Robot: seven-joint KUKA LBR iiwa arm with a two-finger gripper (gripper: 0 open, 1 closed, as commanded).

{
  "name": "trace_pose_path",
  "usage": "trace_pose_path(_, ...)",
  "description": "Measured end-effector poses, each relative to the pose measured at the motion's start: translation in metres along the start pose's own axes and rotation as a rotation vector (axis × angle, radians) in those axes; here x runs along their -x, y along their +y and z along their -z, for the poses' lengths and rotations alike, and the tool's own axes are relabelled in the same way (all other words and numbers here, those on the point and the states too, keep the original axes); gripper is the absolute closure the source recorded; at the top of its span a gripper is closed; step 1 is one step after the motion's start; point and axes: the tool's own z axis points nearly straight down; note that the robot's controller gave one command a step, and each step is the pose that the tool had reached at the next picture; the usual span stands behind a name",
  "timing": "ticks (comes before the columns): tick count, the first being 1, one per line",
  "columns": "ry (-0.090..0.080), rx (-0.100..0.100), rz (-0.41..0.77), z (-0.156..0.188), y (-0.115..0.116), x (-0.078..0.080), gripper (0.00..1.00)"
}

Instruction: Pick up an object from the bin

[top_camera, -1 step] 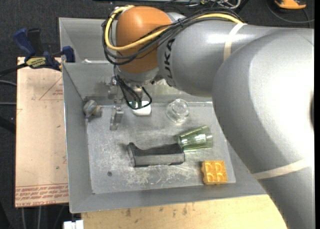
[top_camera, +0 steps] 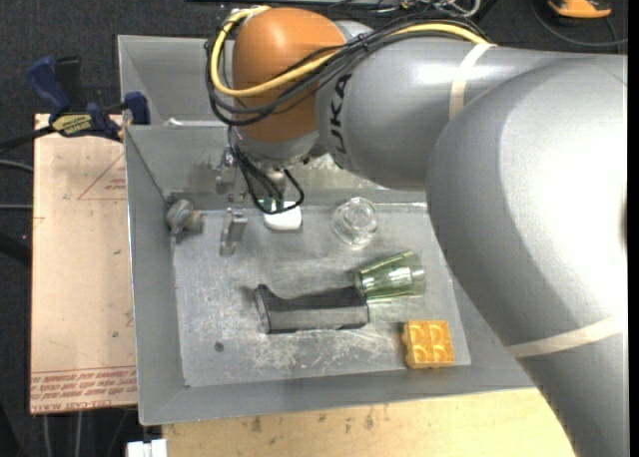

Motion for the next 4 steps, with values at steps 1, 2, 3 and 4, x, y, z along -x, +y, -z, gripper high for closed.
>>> trace_pose_path(1, -0.003, 0.0, 0.052, -0.032, -0.007, -0.058, 0.0)
trace_pose_path(2, 0.012, -0.001, 0.063, -0.016, -0.055, -0.119, 0.0)
trace_pose_path(3, 0.001, -0.006, 0.168, -0.004, -0.07, -0.158, 0.0)
trace_pose_path(4, 0.003, 0.01, 0.076, -0.061, -0.12, -0.078, 1.0)
